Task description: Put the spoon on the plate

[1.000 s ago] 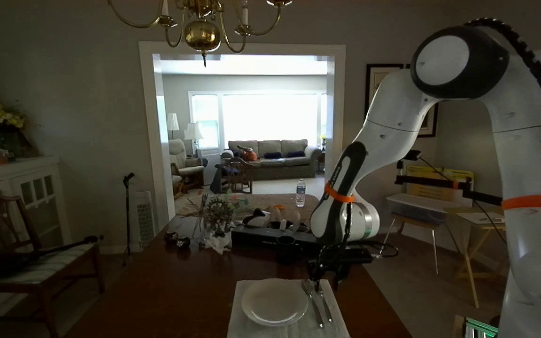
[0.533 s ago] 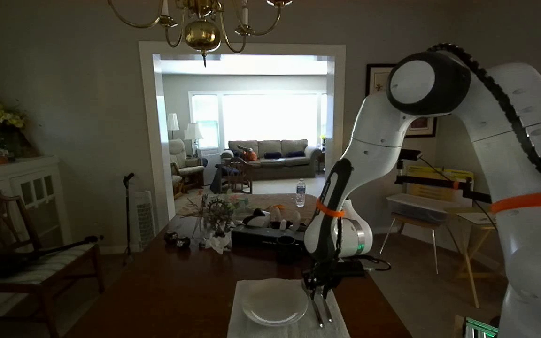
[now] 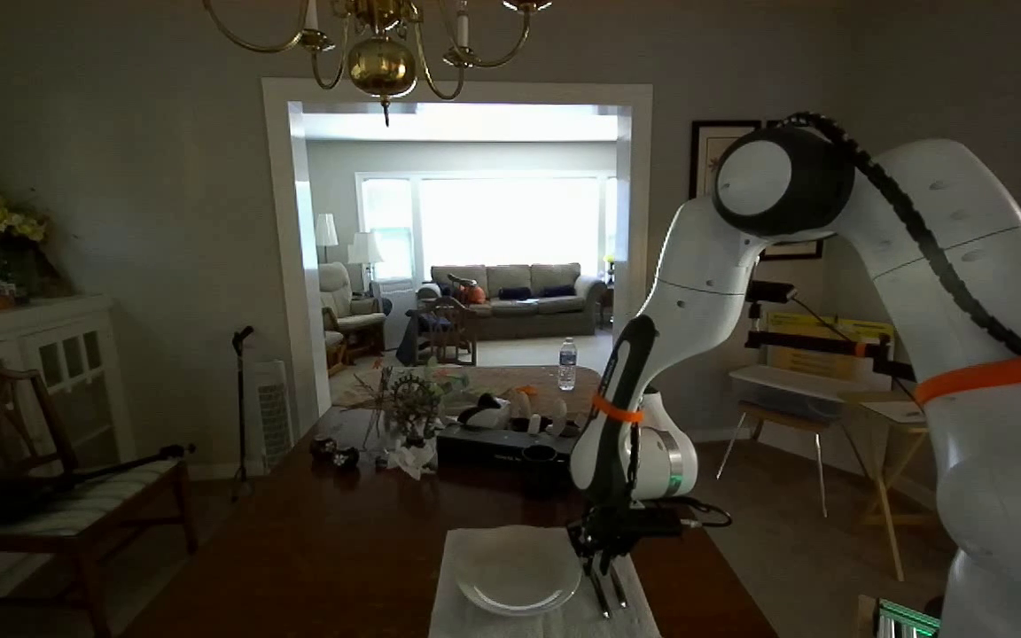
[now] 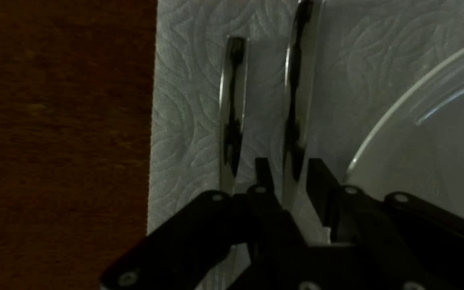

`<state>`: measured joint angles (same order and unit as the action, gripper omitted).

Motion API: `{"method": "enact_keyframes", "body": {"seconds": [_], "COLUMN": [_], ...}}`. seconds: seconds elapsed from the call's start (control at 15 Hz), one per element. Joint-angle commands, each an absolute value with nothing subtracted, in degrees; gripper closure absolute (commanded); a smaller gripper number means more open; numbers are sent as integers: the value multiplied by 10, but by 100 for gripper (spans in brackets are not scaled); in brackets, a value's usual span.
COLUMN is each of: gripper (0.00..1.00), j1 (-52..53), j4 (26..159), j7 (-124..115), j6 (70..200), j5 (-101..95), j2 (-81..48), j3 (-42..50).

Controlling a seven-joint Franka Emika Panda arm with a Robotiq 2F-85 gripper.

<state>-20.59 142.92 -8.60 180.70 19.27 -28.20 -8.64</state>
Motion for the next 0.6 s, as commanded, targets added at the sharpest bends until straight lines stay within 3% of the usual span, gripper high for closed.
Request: {"method": "enact_keyframes", "body": {"seconds": [0.0,0.2,0.47,0.53], "gripper": [71,69,90,84], "j1": [-237,-249,-259,-260], "j4": [1413,1407,1400,1399], "j7": [-75,-73,-68,-67], "j6": [1828,1831,1834,1833], "j5": [192,190,188,187], "j2": [-311,-318,-325,-326], "j3": [-113,-125,-133,-134]}}
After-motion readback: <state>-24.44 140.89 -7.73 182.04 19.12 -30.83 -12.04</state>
